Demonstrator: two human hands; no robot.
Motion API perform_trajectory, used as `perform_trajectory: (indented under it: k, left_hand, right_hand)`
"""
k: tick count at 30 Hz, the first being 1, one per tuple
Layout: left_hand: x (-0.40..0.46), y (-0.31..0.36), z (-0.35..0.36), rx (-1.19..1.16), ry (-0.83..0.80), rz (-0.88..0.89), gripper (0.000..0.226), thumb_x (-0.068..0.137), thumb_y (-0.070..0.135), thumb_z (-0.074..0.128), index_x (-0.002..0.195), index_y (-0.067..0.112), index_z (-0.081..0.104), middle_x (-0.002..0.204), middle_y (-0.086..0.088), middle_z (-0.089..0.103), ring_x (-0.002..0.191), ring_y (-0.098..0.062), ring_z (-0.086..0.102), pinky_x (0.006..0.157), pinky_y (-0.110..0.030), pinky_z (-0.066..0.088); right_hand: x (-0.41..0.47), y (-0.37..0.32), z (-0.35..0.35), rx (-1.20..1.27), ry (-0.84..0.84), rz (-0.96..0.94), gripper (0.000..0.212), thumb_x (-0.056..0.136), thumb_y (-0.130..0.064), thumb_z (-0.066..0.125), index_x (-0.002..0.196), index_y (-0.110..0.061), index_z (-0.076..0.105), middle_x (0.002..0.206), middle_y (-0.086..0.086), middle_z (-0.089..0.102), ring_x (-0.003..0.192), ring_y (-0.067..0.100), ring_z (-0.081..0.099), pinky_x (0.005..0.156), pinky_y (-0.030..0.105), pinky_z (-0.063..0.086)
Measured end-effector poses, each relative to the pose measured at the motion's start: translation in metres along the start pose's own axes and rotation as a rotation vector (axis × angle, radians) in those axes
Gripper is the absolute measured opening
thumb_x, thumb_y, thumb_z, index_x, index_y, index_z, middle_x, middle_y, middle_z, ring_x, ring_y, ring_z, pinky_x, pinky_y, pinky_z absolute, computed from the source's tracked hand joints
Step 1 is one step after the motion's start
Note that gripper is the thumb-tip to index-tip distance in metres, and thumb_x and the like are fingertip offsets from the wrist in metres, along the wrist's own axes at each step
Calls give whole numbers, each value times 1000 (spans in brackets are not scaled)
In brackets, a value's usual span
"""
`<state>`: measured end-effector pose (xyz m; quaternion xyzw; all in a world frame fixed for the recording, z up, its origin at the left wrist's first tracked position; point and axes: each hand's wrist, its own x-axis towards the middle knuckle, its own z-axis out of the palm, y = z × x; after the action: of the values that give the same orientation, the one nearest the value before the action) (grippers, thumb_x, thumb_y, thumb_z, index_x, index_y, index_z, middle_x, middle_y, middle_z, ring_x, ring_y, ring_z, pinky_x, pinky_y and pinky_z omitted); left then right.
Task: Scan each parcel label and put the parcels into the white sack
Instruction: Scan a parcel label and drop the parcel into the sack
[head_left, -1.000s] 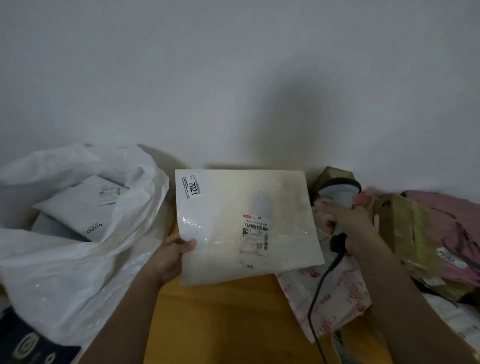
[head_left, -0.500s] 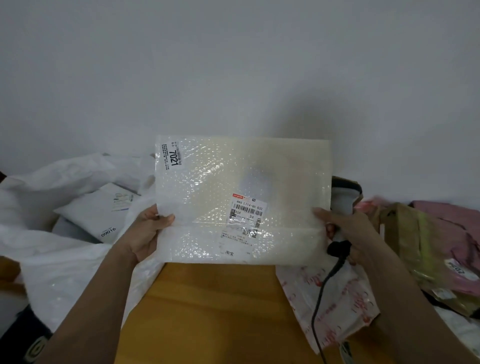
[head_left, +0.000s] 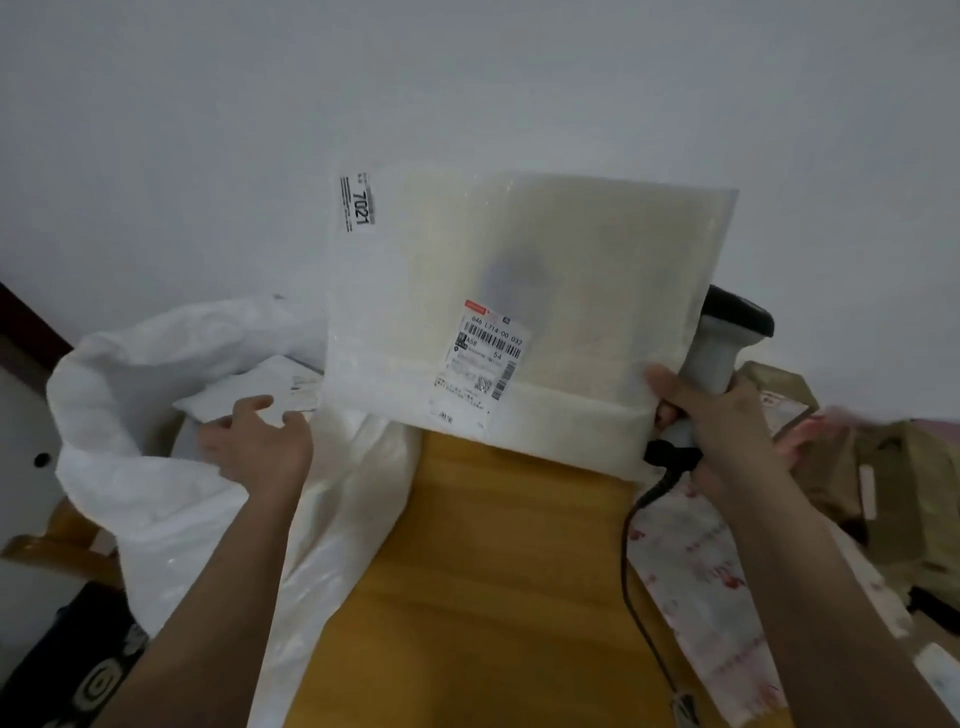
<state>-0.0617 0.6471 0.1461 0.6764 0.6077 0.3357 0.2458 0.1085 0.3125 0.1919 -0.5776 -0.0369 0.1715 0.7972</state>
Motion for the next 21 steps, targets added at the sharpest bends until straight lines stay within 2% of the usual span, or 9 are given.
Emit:
perform_trajectory:
  k: [2, 5, 9, 11, 13, 15, 19, 21]
  left_hand:
    - [19, -15, -13, 88, 76, -127, 34, 87, 18, 64, 120, 17, 59, 147, -20, 24, 126, -43, 32, 104, -47, 32]
    - [40, -43, -30, 112, 120, -220, 31, 85, 25, 66, 115, 23, 61, 153, -16, 18, 128, -44, 28, 106, -47, 27]
    - [63, -76, -42, 78, -16, -361, 34, 89, 30, 67, 122, 33, 58, 159, -12, 3, 140, -42, 13, 109, -52, 22]
    - [71, -89, -46, -15, -65, -414, 44, 90, 24, 67, 132, 30, 54, 159, -12, 3, 140, -41, 17, 109, -52, 26]
    - [74, -100, -51, -142, -122, -388, 58, 91, 10, 63, 145, 15, 42, 156, -15, 14, 133, -41, 34, 104, -47, 37]
    - [71, -105, -58, -211, -113, -328, 61, 89, 0, 59, 146, 2, 36, 150, -17, 26, 126, -40, 43, 102, -45, 44]
    - [70, -99, -63, -232, -60, -235, 63, 88, -4, 57, 147, 0, 35, 147, -14, 28, 124, -35, 44, 102, -36, 41]
    - [71, -94, -66, -243, -55, -233, 65, 88, -5, 56, 148, 1, 33, 148, -12, 27, 125, -33, 43, 101, -32, 39]
  right_hand:
    - [-6, 4, 32, 25, -13, -3, 18, 80, -14, 75, 82, -11, 57, 51, -1, 57, 45, 12, 51, 49, 25, 52]
    - [-14, 15, 77, 79, -32, 6, 21, 81, -13, 74, 78, -11, 54, 52, 0, 54, 47, 13, 49, 50, 26, 51]
    - [-21, 26, 132, 88, -22, 38, 19, 83, -11, 74, 78, -12, 55, 53, -1, 54, 48, 13, 49, 50, 26, 50]
    - [-22, 34, 155, 88, -30, 67, 19, 83, -12, 75, 81, -12, 56, 54, 0, 54, 49, 13, 49, 52, 27, 50]
    - [-22, 44, 178, 80, -38, 96, 19, 82, -12, 76, 85, -11, 57, 57, 1, 55, 52, 14, 50, 56, 30, 51]
    - [-19, 56, 204, 72, -44, 159, 22, 81, -12, 77, 91, -10, 58, 60, 1, 56, 52, 14, 50, 57, 30, 52]
    - [-11, 88, 253, -7, -97, 346, 30, 84, -11, 76, 106, -1, 59, 66, 7, 59, 44, 12, 51, 49, 25, 48]
    - [-8, 103, 262, -46, -93, 373, 36, 86, -8, 72, 117, 1, 57, 70, 9, 61, 40, 10, 51, 45, 23, 44]
